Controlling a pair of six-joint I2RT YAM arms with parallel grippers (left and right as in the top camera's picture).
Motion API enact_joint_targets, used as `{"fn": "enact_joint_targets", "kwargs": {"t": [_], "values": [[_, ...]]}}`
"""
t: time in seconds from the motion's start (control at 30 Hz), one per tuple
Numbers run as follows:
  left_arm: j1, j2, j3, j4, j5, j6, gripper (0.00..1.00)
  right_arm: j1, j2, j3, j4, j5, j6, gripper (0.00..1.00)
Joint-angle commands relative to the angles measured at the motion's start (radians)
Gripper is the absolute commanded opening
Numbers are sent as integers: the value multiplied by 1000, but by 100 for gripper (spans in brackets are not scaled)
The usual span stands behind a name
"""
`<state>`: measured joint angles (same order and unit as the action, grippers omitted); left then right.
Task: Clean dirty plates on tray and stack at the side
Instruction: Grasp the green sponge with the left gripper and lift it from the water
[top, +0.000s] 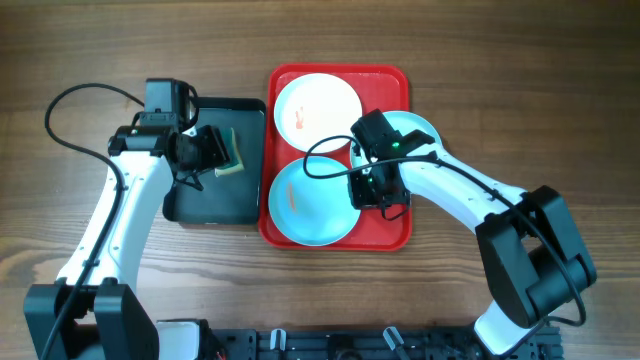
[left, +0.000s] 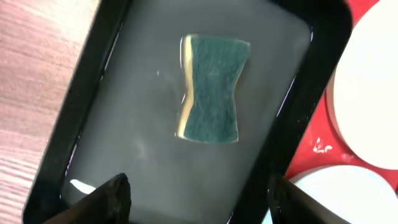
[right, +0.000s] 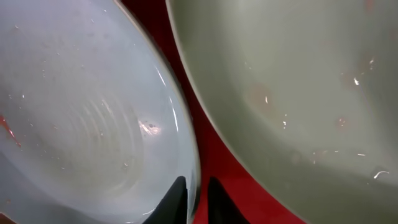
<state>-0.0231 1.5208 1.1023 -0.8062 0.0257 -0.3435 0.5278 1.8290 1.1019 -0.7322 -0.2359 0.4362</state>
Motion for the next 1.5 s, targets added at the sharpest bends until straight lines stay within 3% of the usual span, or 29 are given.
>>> {"fn": "enact_joint_targets", "kwargs": {"t": [0.0,0.57,0.7,1.03,1.47], "values": [[8,8,-6,26,-19,-9,67,4,14,0,23,-31,13,22],[8,8,-6,13,-16,-9,67,4,15,-5,77,-10,77,24],[8,8,-6,13,-16,-9,66,4,15,-5,85,23,91,4],[7,8,-6,5,-16,-5,64,-9,14,-4,-28,135,114,4],[-8,8,-84,76,-16,-2,66,-16,14,-3,-7,90,140,6]]}}
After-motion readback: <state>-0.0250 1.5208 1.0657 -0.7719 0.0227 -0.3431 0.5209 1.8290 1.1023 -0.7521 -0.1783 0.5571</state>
